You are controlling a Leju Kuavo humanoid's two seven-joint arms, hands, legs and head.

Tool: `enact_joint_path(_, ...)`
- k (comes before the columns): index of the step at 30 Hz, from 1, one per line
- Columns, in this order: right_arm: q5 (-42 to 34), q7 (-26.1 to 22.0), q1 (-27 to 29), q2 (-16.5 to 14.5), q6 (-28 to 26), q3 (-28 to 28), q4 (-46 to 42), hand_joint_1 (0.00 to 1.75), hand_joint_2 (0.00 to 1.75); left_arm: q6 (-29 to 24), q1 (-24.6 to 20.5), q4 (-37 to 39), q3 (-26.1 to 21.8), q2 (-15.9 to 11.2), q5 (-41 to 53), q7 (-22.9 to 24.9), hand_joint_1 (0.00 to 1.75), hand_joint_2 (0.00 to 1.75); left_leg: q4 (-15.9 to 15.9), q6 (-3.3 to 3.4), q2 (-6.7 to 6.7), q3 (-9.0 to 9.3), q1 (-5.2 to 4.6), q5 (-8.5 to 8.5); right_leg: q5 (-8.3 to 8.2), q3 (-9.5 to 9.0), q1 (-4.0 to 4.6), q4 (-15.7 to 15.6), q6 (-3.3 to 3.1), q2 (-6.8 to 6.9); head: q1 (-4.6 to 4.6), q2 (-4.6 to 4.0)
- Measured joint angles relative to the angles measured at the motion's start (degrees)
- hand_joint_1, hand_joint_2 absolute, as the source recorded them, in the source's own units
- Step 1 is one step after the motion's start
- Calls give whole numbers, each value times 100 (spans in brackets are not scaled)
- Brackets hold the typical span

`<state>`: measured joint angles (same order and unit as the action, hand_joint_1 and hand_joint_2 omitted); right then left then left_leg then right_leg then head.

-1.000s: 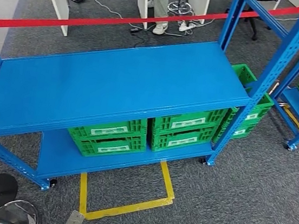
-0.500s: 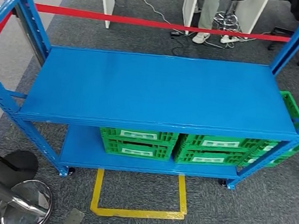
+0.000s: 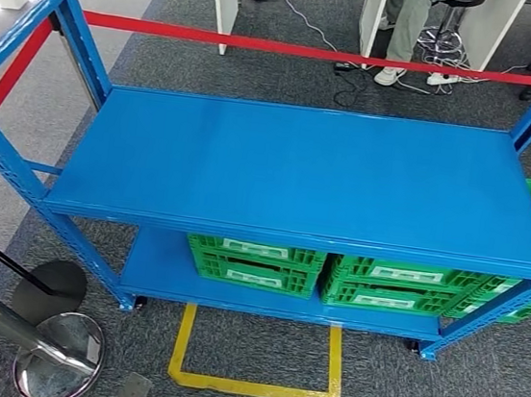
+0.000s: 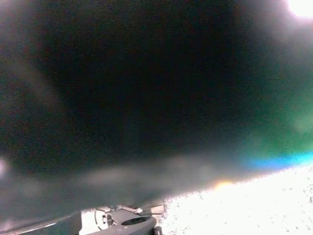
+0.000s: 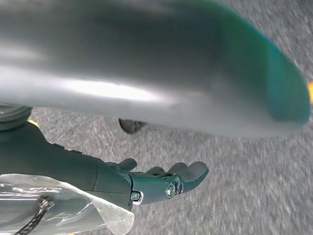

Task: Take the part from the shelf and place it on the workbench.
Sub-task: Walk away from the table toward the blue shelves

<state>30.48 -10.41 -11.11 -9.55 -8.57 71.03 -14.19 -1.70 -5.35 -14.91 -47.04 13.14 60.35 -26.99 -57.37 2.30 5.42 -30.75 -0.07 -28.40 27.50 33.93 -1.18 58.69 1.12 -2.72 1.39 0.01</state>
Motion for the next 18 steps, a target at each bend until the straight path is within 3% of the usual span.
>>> enact_joint_path(2, -20, -4, -1, 0, -50, -17, 0, 0, 87, -7, 2, 0, 0, 0, -1, 2, 0, 175, 13, -1, 0, 7, 4, -1, 4, -4, 10, 0, -21, 3, 1, 1)
enact_joint_path(3, -33, -10, -1, 1, -86, -25, 0, 0, 131, -16, 3, 0, 0, 1, 1, 12, 0, 175, 18, -18, -1, 8, 7, 1, 4, -5, 14, 1, -28, 3, 1, 1)
enact_joint_path(4, -46, -23, 3, 2, -117, -42, -1, 0, 175, -32, 5, 0, 7, 0, 4, 38, 0, 131, 23, -58, -1, 8, 13, 3, 3, -5, 19, 1, -32, 3, 2, 1)
enact_joint_path(7, -116, -60, 65, 27, -148, -286, -10, 0, 44, -81, 42, 0, 155, -31, -89, 193, 0, 0, 35, -194, -2, 8, 34, -1, 2, -9, 32, 2, -38, 1, 4, -1)
enact_joint_path(8, -161, -56, 97, 40, -140, -419, -16, 0, 0, -87, 65, 0, 239, -51, -176, 248, 0, 0, 36, -208, -2, 9, 36, -2, 2, -11, 33, 2, -38, 1, 5, 0)
enact_joint_path(18, -747, 151, 456, 194, 46, -1727, -119, 0, 0, -65, 318, -23, 1076, -299, -1360, 752, 0, 0, 29, -209, -3, 14, 13, -3, 0, -28, 9, -13, -34, 4, 7, 1)
